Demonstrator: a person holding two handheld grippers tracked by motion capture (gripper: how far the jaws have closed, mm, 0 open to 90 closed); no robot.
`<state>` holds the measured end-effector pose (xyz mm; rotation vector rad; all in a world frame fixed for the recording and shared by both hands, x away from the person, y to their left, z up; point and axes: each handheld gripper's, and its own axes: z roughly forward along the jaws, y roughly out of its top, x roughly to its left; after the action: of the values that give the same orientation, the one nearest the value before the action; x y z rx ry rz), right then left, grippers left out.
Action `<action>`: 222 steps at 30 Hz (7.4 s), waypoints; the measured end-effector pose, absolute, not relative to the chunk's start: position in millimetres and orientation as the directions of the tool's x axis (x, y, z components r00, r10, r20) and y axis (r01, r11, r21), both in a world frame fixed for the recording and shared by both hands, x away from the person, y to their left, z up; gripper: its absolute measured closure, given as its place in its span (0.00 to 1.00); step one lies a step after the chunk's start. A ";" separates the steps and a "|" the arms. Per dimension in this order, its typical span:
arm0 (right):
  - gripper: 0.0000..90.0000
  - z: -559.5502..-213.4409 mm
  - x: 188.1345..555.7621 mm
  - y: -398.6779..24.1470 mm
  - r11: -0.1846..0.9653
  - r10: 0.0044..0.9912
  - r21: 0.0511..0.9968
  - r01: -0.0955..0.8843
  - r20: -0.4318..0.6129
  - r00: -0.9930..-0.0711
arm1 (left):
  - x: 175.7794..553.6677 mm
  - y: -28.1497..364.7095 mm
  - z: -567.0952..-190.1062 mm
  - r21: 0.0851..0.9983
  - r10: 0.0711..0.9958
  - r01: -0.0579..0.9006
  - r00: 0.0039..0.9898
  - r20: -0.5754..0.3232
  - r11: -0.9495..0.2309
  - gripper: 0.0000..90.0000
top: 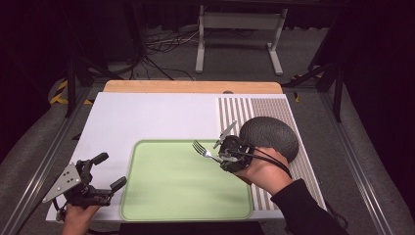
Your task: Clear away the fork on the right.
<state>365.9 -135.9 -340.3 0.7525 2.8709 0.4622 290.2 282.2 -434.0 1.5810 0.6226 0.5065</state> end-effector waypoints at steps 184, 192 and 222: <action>1.00 -426.4 403.0 -134.8 0.799 0.504 0.417 0.434 -0.069 -0.861 | 289.5 281.8 -432.8 0.995 0.651 0.088 0.758 -0.034 -0.051 0.00; 1.00 -426.2 406.5 -144.1 0.792 0.519 0.418 0.445 -0.079 -0.851 | 289.5 281.5 -432.7 0.994 0.651 0.089 0.758 -0.030 -0.057 0.00; 1.00 -424.8 414.9 -170.2 0.752 0.591 0.414 0.512 -0.080 -0.803 | 289.4 281.5 -432.6 0.994 0.651 0.088 0.759 -0.030 -0.057 0.00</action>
<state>414.9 -170.2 -424.8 0.8744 2.7449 0.5596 289.4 281.5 -432.6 1.5836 0.6109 0.5087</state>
